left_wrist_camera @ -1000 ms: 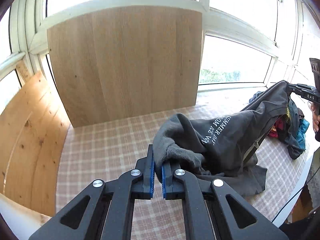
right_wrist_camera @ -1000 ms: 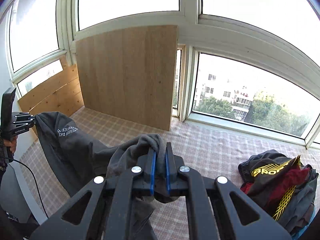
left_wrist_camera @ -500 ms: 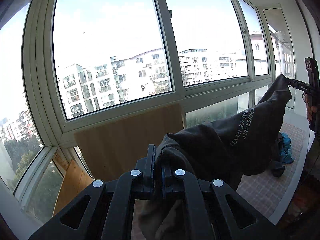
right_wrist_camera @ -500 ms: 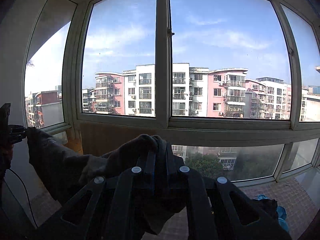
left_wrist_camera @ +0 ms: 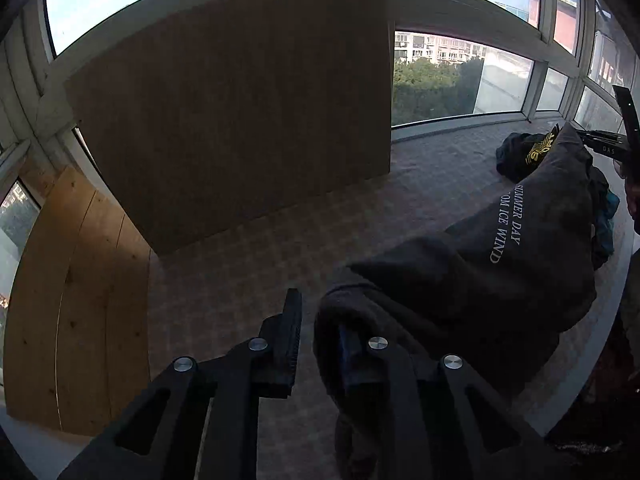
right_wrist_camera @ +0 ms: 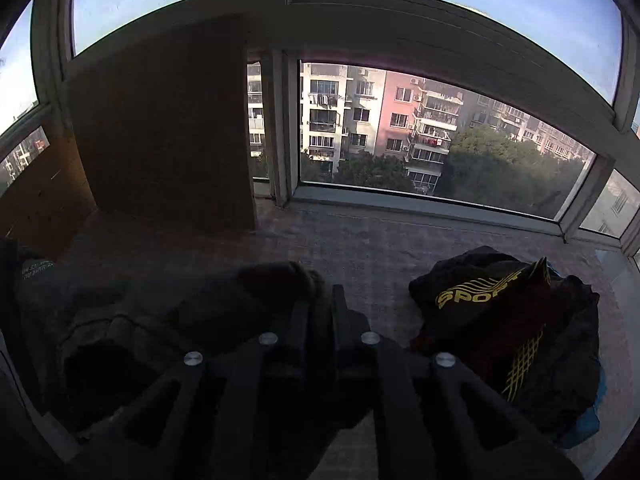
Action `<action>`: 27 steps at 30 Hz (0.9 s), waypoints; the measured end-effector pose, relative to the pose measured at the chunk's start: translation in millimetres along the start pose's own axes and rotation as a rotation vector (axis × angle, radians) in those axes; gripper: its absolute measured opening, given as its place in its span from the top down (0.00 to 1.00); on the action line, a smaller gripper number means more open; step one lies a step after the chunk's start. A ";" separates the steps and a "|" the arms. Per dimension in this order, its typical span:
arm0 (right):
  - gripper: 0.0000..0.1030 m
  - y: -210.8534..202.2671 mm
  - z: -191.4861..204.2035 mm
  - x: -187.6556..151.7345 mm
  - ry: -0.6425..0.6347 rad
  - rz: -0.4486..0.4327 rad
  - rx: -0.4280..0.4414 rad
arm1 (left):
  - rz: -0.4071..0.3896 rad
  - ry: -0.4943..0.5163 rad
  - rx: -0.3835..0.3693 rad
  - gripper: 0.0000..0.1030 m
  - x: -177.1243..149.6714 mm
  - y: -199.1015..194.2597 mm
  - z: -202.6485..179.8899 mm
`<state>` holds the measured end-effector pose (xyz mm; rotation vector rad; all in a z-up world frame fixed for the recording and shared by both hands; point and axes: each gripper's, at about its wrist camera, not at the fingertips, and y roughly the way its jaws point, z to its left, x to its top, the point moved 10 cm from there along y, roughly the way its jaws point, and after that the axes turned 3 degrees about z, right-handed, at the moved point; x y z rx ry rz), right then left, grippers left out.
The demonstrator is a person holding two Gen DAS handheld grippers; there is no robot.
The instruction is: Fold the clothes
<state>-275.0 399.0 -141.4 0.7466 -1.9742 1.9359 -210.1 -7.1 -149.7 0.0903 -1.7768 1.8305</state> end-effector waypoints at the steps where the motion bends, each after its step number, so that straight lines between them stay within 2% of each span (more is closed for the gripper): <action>1: 0.92 41.4 -0.6 -19.7 0.009 0.103 0.012 | 0.073 -0.010 0.023 0.90 -13.5 34.3 2.6; 2: 0.92 69.3 0.1 -37.7 0.022 0.174 0.034 | 0.122 -0.011 0.032 0.91 -27.0 57.6 0.7; 4: 0.92 92.4 3.7 -65.6 0.039 0.229 0.084 | 0.155 0.016 0.019 0.91 -46.6 77.1 -11.8; 7: 0.86 92.7 6.2 -86.7 -0.012 0.203 0.093 | 0.138 0.098 0.001 0.89 -60.8 71.2 -43.8; 10: 0.72 79.2 0.3 -94.2 -0.016 0.176 0.109 | 0.102 0.232 -0.128 0.80 -54.6 61.8 -106.2; 13: 0.67 74.0 -6.1 -101.0 -0.017 0.173 0.111 | 0.067 0.387 -0.211 0.74 -47.1 64.8 -170.2; 17: 0.67 75.8 -16.0 -110.5 -0.020 0.200 0.105 | 0.081 0.573 -0.197 0.73 -43.4 94.7 -231.7; 20: 0.65 77.2 -23.5 -117.6 -0.022 0.220 0.101 | 0.128 0.596 -0.254 0.75 -43.5 115.2 -252.7; 22: 0.62 78.0 -28.5 -122.3 -0.024 0.234 0.098 | 0.146 0.574 -0.285 0.90 -39.2 121.5 -253.9; 23: 0.62 78.4 -31.0 -124.7 -0.025 0.241 0.096 | 0.156 0.562 -0.301 0.91 -37.0 124.6 -254.5; 25: 0.62 81.3 -16.9 -131.2 -0.053 0.259 0.130 | 0.150 0.513 -0.326 0.95 -28.8 122.4 -248.0; 27: 0.62 83.0 8.0 -135.4 -0.110 0.265 0.169 | 0.128 0.460 -0.342 0.96 -17.7 114.8 -237.1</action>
